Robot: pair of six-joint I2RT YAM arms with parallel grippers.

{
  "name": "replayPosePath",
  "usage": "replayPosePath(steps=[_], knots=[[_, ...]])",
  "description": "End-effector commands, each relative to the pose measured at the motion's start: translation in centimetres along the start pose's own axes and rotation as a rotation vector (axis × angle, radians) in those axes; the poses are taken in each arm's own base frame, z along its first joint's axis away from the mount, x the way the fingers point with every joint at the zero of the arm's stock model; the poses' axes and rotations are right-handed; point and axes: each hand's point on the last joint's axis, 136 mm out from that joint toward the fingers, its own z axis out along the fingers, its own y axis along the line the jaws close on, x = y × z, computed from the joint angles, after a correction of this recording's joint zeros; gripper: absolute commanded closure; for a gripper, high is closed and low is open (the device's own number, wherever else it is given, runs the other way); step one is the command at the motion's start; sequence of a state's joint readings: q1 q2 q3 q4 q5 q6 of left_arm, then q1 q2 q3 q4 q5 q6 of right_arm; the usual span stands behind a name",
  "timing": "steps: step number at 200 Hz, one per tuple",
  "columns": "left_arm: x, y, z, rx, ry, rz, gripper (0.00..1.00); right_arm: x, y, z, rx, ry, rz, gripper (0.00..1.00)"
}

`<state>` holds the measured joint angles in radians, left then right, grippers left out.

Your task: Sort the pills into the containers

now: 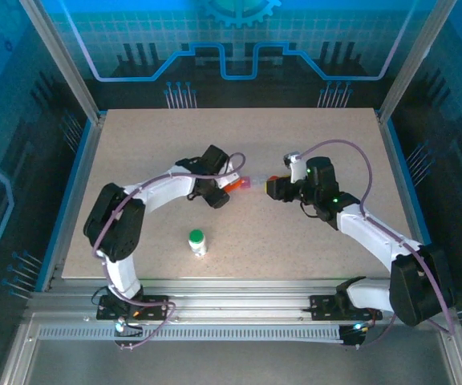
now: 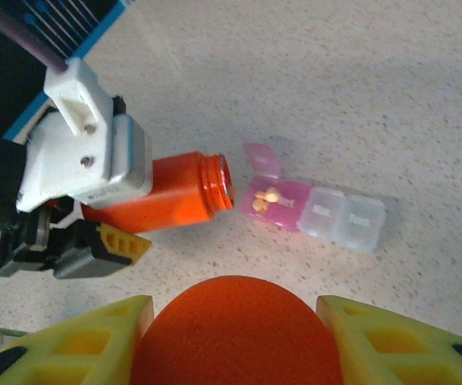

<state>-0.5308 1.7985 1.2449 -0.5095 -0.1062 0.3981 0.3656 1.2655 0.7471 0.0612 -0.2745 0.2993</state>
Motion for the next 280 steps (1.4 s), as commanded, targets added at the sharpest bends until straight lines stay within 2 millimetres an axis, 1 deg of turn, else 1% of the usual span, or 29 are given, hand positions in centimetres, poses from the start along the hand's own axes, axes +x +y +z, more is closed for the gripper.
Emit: replayPosePath(steps=[1,32,41,63,84,108,127,147,168,193,218,232,245,254,261,263,266,280], knots=[[-3.4,0.7,-2.7,-0.026,-0.232,-0.028,1.00,-1.3,2.0,0.1,-0.111,-0.068,-0.052,1.00],[-5.0,1.3,-4.9,-0.037,-0.442,-0.102,1.00,-1.3,3.0,0.4,-0.181,-0.061,-0.069,1.00],[-5.0,1.3,-4.9,-0.027,-0.460,-0.123,1.00,-1.3,3.1,0.5,-0.184,-0.055,-0.067,1.00],[-5.1,1.1,-4.9,-0.023,-0.523,-0.142,1.00,-1.5,2.4,0.6,-0.146,-0.043,-0.054,1.00],[-5.8,0.4,-5.8,0.005,-0.641,-0.132,1.00,-1.6,2.4,0.4,-0.146,-0.031,-0.066,1.00],[-6.7,0.0,-8.0,0.015,-0.796,-0.124,1.00,-2.2,2.3,0.0,-0.134,-0.037,-0.071,1.00],[-7.6,-1.1,-11.0,0.052,-0.951,-0.073,1.00,-2.9,2.8,-0.6,-0.156,-0.055,-0.074,1.00],[-8.0,-2.3,-14.1,0.094,-1.091,-0.017,1.00,-4.1,4.5,-1.5,-0.229,-0.097,-0.104,1.00],[-8.0,-3.6,-16.9,0.137,-1.213,0.042,1.00,-6.0,7.0,-3.3,-0.338,-0.181,-0.156,1.00],[-8.1,-4.8,-20.3,0.181,-1.366,0.099,1.00,-8.8,10.3,-6.7,-0.454,-0.329,-0.275,1.00],[-8.2,-6.0,-22.7,0.254,-1.477,0.156,1.00,-11.2,13.2,-10.1,-0.545,-0.468,-0.405,1.00],[-8.3,-6.4,-23.6,0.283,-1.525,0.167,1.00,-12.0,14.9,-12.0,-0.605,-0.529,-0.489,1.00],[-8.3,-6.8,-24.1,0.315,-1.550,0.179,0.99,-12.4,16.1,-13.0,-0.650,-0.555,-0.550,1.00],[-8.3,-7.1,-24.2,0.337,-1.551,0.189,0.99,-12.7,16.7,-13.3,-0.665,-0.558,-0.584,1.00],[-8.4,-7.3,-24.1,0.353,-1.545,0.196,0.99,-12.5,16.8,-12.9,-0.666,-0.545,-0.594,1.00],[-8.4,-7.3,-24.1,0.357,-1.544,0.198,0.99,-13.0,17.1,-13.3,-0.668,-0.558,-0.608,1.00],[-8.4,-7.4,-24.0,0.364,-1.539,0.200,0.99,-13.3,17.3,-13.4,-0.668,-0.563,-0.618,1.00],[-8.5,-7.5,-23.6,0.379,-1.522,0.201,0.99,-13.7,17.9,-13.2,-0.680,-0.562,-0.644,1.00]])
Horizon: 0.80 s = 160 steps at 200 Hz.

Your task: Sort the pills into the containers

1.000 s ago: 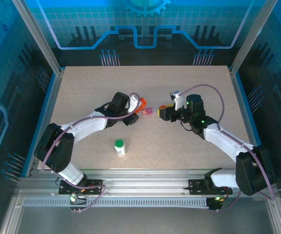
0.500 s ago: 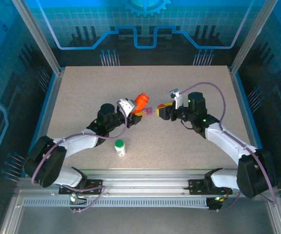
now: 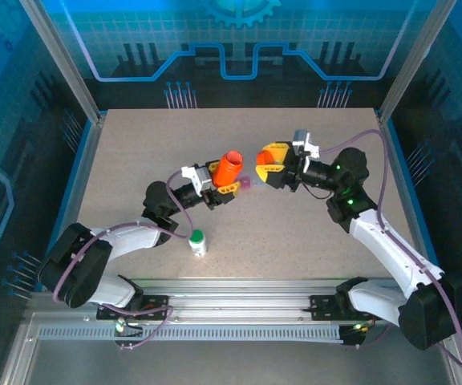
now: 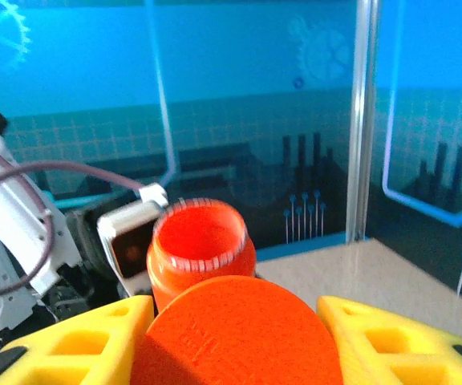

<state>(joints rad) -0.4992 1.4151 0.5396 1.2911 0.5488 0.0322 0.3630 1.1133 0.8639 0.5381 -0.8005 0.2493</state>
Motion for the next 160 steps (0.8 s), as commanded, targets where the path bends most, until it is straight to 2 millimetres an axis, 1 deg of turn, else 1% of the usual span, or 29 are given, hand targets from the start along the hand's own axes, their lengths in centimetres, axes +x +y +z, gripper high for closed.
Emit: replayPosePath(steps=[1,16,25,55,61,73,89,124,138,160], knots=[[-1.3,-1.1,0.2,0.081,-0.053,0.005,0.99,-2.9,1.6,0.9,-0.090,-0.044,-0.143,1.00],[-0.9,-1.1,0.2,0.084,-0.047,-0.006,0.98,-3.2,2.1,1.6,-0.128,-0.042,-0.159,1.00],[-0.8,-1.2,0.2,0.089,-0.045,-0.014,0.98,-3.0,2.3,2.1,-0.150,-0.028,-0.162,1.00],[-0.6,-1.5,0.3,0.113,-0.039,-0.031,0.98,-1.0,3.8,3.7,-0.227,0.073,-0.183,1.00],[-0.6,-1.6,0.3,0.118,-0.039,-0.033,0.98,-0.2,3.9,4.0,-0.233,0.105,-0.178,1.00],[-0.7,-1.8,0.2,0.129,-0.038,-0.036,0.98,0.6,4.0,4.3,-0.236,0.142,-0.183,1.00],[-0.7,-2.1,0.0,0.140,-0.038,-0.033,0.98,1.3,3.9,4.4,-0.231,0.175,-0.189,1.00],[-0.8,-3.0,-0.3,0.183,-0.039,-0.033,0.99,2.9,3.5,3.8,-0.206,0.249,-0.210,1.00],[-1.0,-3.3,-0.3,0.203,-0.040,-0.038,0.99,3.5,3.8,3.6,-0.220,0.278,-0.207,1.00],[-1.5,-3.9,-0.1,0.250,-0.039,-0.048,0.99,3.8,4.1,3.7,-0.245,0.309,-0.200,1.00]])
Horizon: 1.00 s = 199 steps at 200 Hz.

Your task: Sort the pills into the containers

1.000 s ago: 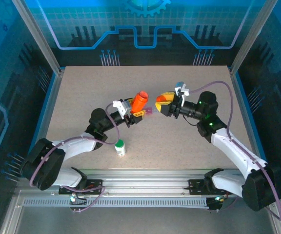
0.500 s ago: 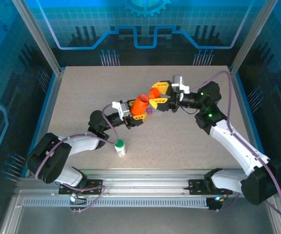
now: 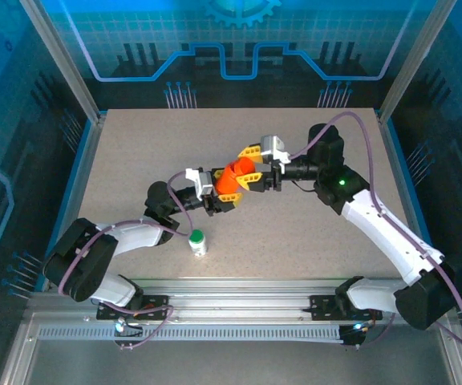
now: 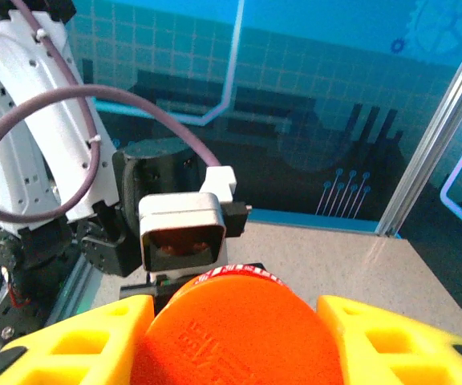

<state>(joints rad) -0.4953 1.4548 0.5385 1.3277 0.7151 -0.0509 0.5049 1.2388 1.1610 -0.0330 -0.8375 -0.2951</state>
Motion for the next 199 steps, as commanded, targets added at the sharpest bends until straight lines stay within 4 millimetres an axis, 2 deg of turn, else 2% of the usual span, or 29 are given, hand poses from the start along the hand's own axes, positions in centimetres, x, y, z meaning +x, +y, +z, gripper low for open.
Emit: replayPosePath(steps=[1,44,68,85,107,122,140,164,178,199], knots=[[-2.4,-1.6,0.2,0.093,-0.051,0.041,0.99,1.6,1.2,0.4,-0.057,0.080,0.026,1.00],[-2.0,-3.3,0.5,0.232,0.010,0.017,1.00,2.0,3.0,0.6,-0.169,0.178,0.012,1.00],[-2.5,-3.8,0.3,0.252,0.010,0.030,1.00,2.8,5.7,0.0,-0.325,0.230,0.036,1.00],[-3.1,-4.3,0.2,0.278,0.013,0.036,1.00,4.5,7.5,-0.5,-0.412,0.299,0.025,1.00],[-3.4,-4.7,0.2,0.305,0.044,0.045,1.00,7.3,8.5,-1.1,-0.473,0.426,-0.002,1.00],[-3.5,-4.9,0.1,0.317,0.069,0.057,1.00,7.9,9.2,-1.8,-0.522,0.462,-0.028,1.00],[-4.1,-4.8,0.2,0.310,0.068,0.085,1.00,8.0,9.2,-1.7,-0.526,0.455,-0.025,1.00],[-5.5,-3.7,0.4,0.221,0.000,0.141,1.00,7.9,8.4,-0.1,-0.478,0.420,0.032,1.00],[-6.4,-2.7,0.5,0.151,-0.043,0.174,1.00,8.1,7.1,1.4,-0.396,0.395,0.110,0.95],[-7.1,-1.1,0.6,0.051,-0.081,0.208,1.00,9.6,4.6,3.2,-0.229,0.387,0.265,0.91]])
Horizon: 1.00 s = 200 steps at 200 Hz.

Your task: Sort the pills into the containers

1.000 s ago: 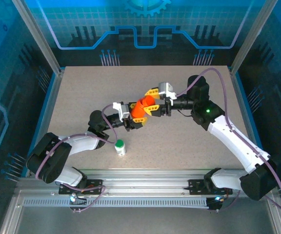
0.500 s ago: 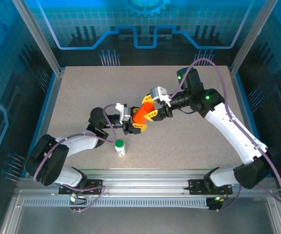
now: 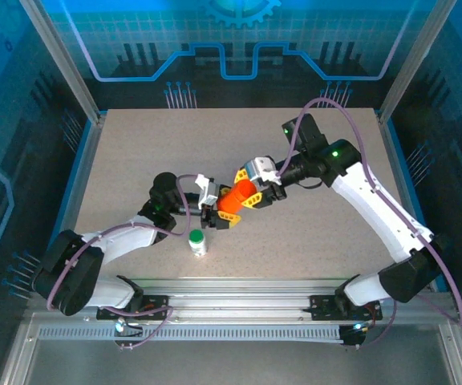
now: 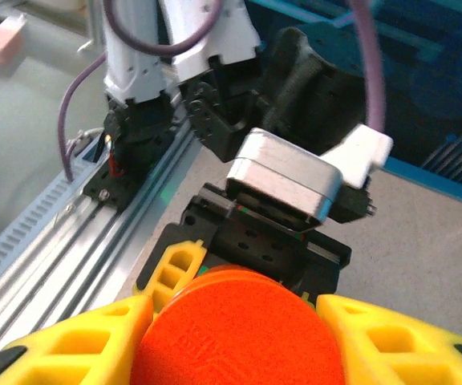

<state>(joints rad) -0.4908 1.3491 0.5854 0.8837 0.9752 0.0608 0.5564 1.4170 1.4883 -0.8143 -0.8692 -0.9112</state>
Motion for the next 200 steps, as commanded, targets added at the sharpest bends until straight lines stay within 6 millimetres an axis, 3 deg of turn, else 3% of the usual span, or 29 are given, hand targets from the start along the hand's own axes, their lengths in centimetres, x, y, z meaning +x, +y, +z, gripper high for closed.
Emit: replayPosePath(steps=[1,27,51,81,142,200], knots=[[-9.9,2.0,-1.1,-0.205,-0.250,0.343,1.00,5.2,-0.2,4.2,0.018,0.081,0.397,0.91],[-10.3,3.6,-1.6,-0.311,-0.266,0.382,1.00,7.0,-2.9,4.9,0.173,0.097,0.632,0.88],[-10.2,5.1,-2.1,-0.408,-0.256,0.411,1.00,8.9,-5.5,4.2,0.362,0.171,0.863,0.87],[-9.3,6.5,-2.4,-0.490,-0.209,0.436,1.00,10.0,-6.8,3.2,0.536,0.287,1.005,0.84],[-5.5,7.0,-2.0,-0.516,-0.114,0.422,1.00,7.2,-10.3,1.6,0.705,0.077,1.122,0.60],[-3.0,7.6,-2.1,-0.534,-0.069,0.390,1.00,5.7,-11.2,0.1,0.752,0.020,1.122,0.47]])
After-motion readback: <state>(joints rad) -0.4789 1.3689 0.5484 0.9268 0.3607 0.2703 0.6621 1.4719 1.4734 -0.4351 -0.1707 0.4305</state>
